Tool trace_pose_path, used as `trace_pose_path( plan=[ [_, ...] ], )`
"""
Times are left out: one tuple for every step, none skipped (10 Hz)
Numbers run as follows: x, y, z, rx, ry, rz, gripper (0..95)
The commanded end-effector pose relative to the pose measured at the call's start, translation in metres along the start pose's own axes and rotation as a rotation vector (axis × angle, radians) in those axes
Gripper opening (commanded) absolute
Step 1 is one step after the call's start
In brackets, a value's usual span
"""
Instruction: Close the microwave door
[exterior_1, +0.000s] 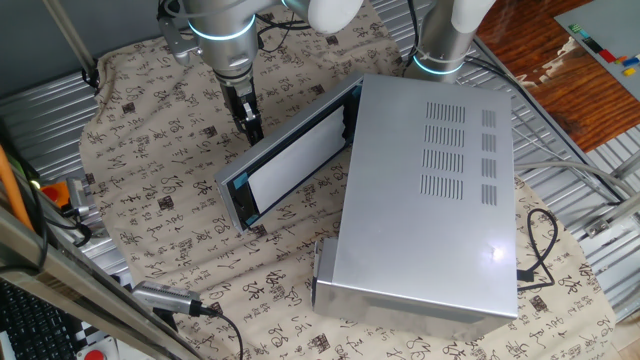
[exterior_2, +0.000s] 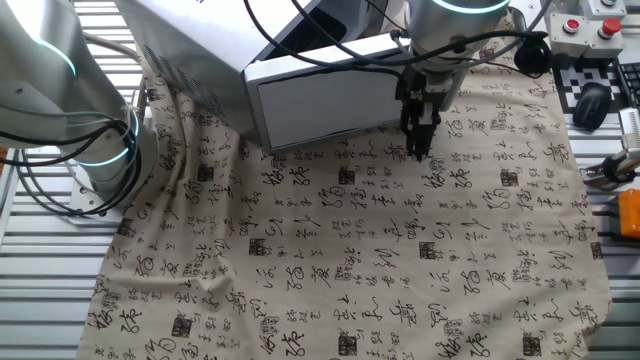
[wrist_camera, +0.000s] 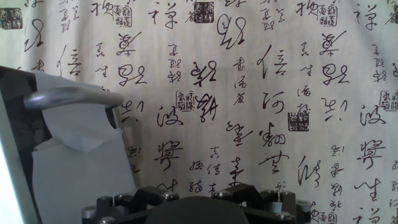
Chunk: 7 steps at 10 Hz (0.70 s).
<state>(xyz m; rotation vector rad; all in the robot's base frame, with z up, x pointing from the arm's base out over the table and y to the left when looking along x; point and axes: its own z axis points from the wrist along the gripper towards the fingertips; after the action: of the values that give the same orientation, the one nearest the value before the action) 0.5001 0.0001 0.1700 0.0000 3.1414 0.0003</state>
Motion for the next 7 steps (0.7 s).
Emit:
trace_pose_path(
  plan=[
    [0.0,0.0001,0.0001,-0.027,-0.025,-0.152,0.0],
    [0.0,0.0001,0.0001,-0.011,-0.025,-0.151,0.0],
    [-0.0001,0.0006,-0.0002,-0.013,-0.025,-0.139,0.0],
    [0.0005,0.0016,-0.0033,-0.012,-0.025,-0.144,0.0],
    [0.0009,0.0026,-0.0053,-0.013,-0.024,-0.137,0.0],
    [0.0007,0.0058,-0.0075,-0.011,-0.024,-0.126,0.0],
    [0.0001,0.0087,-0.0079,-0.01,-0.023,-0.133,0.0]
  ],
)
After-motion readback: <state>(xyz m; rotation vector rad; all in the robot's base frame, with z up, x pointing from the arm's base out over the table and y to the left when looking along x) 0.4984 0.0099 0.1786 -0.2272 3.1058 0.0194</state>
